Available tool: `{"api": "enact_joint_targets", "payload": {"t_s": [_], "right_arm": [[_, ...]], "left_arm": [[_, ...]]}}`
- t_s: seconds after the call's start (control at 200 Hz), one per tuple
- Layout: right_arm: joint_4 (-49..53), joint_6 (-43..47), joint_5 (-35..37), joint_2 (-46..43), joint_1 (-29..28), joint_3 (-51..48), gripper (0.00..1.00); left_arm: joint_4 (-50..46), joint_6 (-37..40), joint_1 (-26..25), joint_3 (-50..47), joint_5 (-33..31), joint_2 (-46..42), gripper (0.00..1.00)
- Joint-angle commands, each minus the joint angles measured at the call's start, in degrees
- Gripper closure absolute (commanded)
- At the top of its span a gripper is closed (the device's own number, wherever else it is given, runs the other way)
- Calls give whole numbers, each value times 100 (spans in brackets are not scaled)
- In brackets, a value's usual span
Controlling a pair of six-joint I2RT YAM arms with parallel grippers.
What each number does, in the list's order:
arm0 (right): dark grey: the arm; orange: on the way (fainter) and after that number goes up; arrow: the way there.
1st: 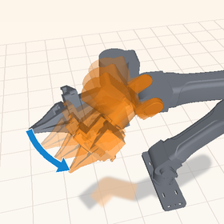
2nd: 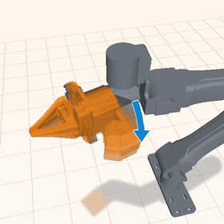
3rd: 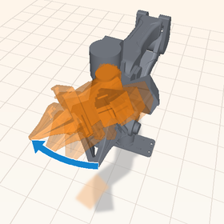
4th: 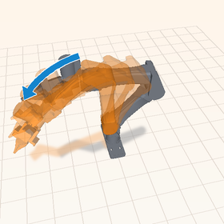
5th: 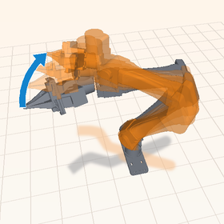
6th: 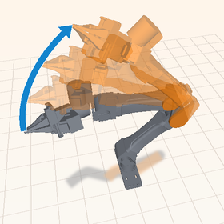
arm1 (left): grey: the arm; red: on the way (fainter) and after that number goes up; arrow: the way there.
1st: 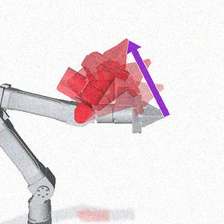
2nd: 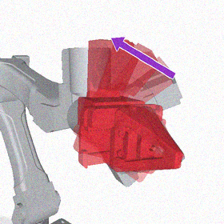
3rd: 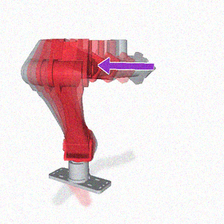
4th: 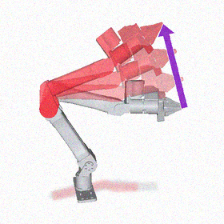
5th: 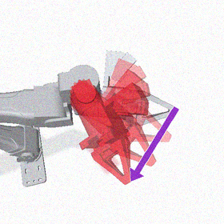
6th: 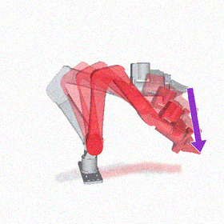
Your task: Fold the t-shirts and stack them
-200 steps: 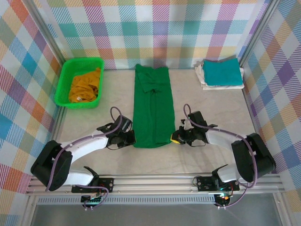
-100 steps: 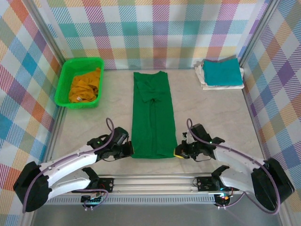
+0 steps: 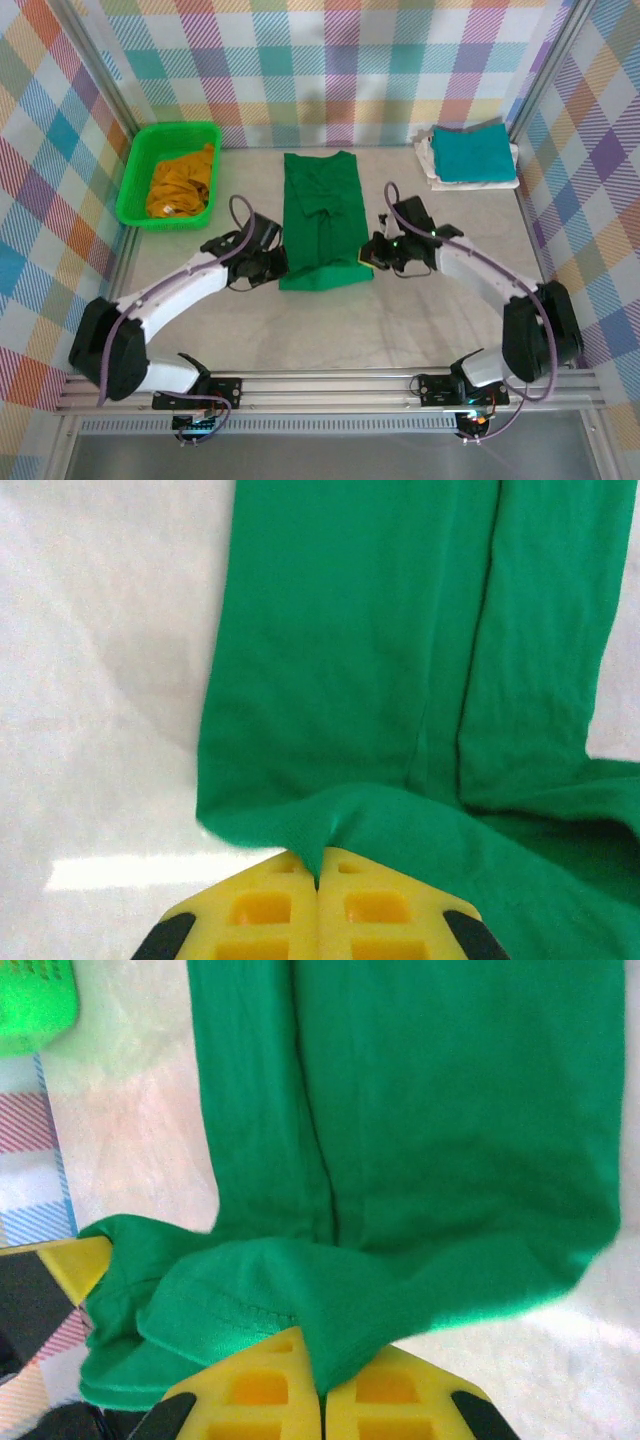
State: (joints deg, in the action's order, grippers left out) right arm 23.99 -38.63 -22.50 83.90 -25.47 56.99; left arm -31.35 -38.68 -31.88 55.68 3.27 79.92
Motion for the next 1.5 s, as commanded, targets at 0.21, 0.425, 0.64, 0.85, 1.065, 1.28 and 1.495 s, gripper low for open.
{"api": "enact_joint_targets", "payload": {"t_s": [0.21, 0.425, 0.64, 0.85, 1.065, 1.28, 1.495], "right_arm": [[-244, 502, -94, 1817, 541, 1604, 100], [-105, 554, -79, 2525, 664, 2236, 100], [-60, 552, -79, 2930, 775, 2643, 100], [165, 499, -26, 3468, 842, 3500, 77], [452, 421, -171, 3477, 1036, 4063, 55], [-954, 640, -685, 1860, 970, 1686, 66], [-1811, 351, -1178, 1466, 611, 225, 99]], "left_arm": [[-56, 1424, 564, 2075, -491, 2043, 100], [-375, 1737, 739, 2914, -752, 2811, 100], [-441, 1802, 867, 3363, -698, 3279, 100], [-763, 1906, 972, 4266, -944, 3986, 77], [-1255, 1810, 996, 5146, -1663, 3953, 49], [-25, 1433, 520, 2817, -1532, 2392, 54], [1491, 905, 237, 967, -353, 1990, 96]]}}
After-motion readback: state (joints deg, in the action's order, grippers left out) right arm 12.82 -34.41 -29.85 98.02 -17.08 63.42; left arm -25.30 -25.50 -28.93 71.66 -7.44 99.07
